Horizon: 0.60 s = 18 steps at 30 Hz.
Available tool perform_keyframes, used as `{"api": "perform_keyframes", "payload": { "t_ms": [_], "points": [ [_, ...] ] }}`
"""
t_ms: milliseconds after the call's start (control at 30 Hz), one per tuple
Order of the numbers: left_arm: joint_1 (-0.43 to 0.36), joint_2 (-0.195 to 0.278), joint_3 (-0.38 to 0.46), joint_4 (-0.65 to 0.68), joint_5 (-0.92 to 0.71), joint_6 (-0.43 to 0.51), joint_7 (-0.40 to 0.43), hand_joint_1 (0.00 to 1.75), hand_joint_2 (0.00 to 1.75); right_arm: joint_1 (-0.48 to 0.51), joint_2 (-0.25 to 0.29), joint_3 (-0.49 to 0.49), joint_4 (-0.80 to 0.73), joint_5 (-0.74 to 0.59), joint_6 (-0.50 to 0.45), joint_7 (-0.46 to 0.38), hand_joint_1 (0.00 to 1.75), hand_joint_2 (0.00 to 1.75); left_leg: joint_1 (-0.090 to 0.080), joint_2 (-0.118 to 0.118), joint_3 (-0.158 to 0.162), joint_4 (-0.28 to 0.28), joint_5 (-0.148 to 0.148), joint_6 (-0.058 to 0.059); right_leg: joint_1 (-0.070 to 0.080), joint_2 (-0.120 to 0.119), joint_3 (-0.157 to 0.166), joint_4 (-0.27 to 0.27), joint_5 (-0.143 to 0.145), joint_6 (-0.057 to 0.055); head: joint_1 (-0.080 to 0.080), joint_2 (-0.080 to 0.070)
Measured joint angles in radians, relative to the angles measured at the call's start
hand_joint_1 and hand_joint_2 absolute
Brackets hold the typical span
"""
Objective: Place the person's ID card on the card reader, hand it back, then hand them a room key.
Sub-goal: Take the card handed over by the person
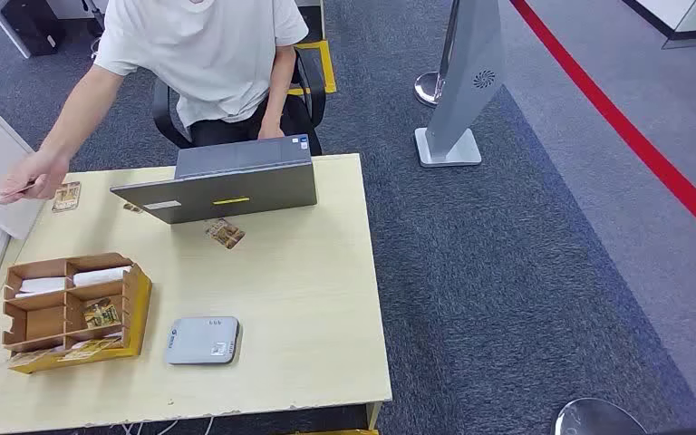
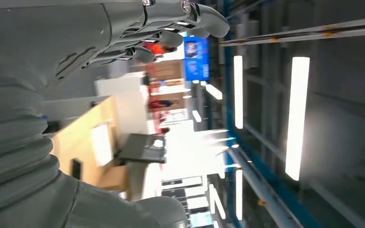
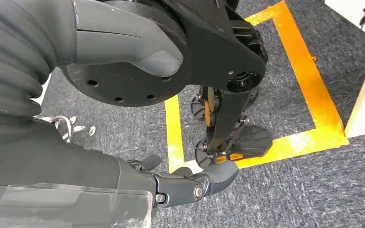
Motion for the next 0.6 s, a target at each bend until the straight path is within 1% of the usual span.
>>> {"api": "perform_keyframes", "payload": {
  "t_ms": [67, 133, 333, 600],
  "points": [
    [0.007, 0.015, -0.009, -0.007, -0.022, 0.013, 0.000, 0.00, 1.75, 0.000, -0.001, 0.003, 0.000, 0.000, 0.001, 0.002, 0.00, 1.75, 0.000, 0.000, 0.000, 0.000, 0.000, 0.000, 0.000, 0.000, 0.000, 0.000, 0.000, 0.000, 0.000, 0.000],
    [0.019, 0.044, -0.027, -0.016, -0.070, 0.039, 0.000, 0.00, 1.75, -0.001, -0.003, 0.010, 0.001, 0.000, 0.002, 0.006, 0.00, 1.75, 0.000, 0.000, 0.000, 0.000, 0.000, 0.000, 0.000, 0.000, 0.000, 0.000, 0.000, 0.000, 0.000, 0.000],
    [0.038, 0.121, -0.090, -0.021, -0.259, 0.099, 0.010, 0.00, 1.75, -0.002, -0.007, 0.027, 0.003, 0.000, 0.003, 0.015, 0.00, 1.75, 0.000, 0.000, 0.000, 0.000, 0.000, 0.000, 0.000, 0.000, 0.000, 0.000, 0.000, 0.000, 0.000, 0.000],
    [0.043, 0.225, -0.181, -0.005, -0.520, 0.118, 0.099, 0.00, 1.75, -0.002, -0.011, 0.036, 0.005, -0.001, 0.005, 0.019, 0.00, 1.75, 0.000, 0.000, 0.000, 0.000, 0.001, 0.000, 0.000, 0.000, 0.000, 0.000, 0.001, -0.001, 0.000, 0.000]
  ]
}}
